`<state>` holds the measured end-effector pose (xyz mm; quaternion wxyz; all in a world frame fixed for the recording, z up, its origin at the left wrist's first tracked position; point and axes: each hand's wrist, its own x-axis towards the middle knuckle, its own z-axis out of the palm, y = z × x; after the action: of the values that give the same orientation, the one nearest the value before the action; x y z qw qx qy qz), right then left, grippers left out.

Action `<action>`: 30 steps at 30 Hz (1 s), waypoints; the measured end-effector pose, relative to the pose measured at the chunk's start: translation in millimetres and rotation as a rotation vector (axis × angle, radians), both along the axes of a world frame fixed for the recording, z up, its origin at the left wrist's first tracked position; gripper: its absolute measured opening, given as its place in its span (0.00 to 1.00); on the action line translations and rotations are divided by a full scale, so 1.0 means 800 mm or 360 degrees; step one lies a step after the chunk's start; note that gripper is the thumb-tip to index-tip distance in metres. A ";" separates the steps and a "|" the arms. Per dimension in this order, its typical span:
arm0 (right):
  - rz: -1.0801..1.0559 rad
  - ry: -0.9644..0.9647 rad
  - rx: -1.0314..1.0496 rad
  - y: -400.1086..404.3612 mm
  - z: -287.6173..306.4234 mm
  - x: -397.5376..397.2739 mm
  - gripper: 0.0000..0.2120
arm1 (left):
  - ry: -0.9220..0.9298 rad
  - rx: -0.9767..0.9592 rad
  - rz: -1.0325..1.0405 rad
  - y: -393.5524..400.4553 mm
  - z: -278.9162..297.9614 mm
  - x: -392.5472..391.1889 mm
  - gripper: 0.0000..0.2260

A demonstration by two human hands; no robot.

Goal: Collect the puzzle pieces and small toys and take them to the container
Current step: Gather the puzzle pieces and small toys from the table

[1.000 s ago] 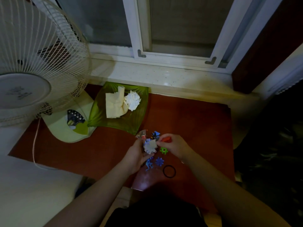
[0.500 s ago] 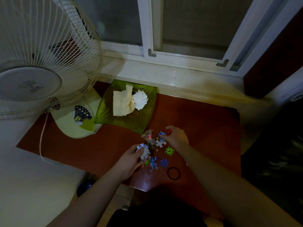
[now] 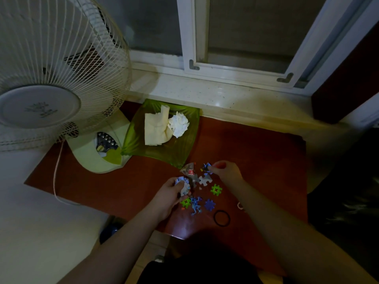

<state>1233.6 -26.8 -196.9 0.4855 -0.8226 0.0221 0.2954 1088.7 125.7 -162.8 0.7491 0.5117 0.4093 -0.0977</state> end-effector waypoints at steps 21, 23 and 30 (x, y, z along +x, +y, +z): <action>0.1099 -0.0470 -0.0682 -0.004 -0.023 -0.016 0.27 | 0.0336 -0.0254 0.0152 0.014 -0.020 -0.011 0.16; 0.1128 -0.0513 -0.0708 -0.001 -0.024 -0.012 0.24 | 0.0354 -0.0207 0.0167 0.017 -0.020 -0.012 0.18; 0.0732 -0.0355 -0.0401 -0.012 -0.031 0.003 0.09 | 0.0296 -0.0156 0.0307 0.015 -0.013 -0.011 0.17</action>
<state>1235.8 -36.6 -221.4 0.2992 -0.8873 -0.1820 0.3002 1080.0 137.9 -173.4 0.7379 0.4215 0.5189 -0.0922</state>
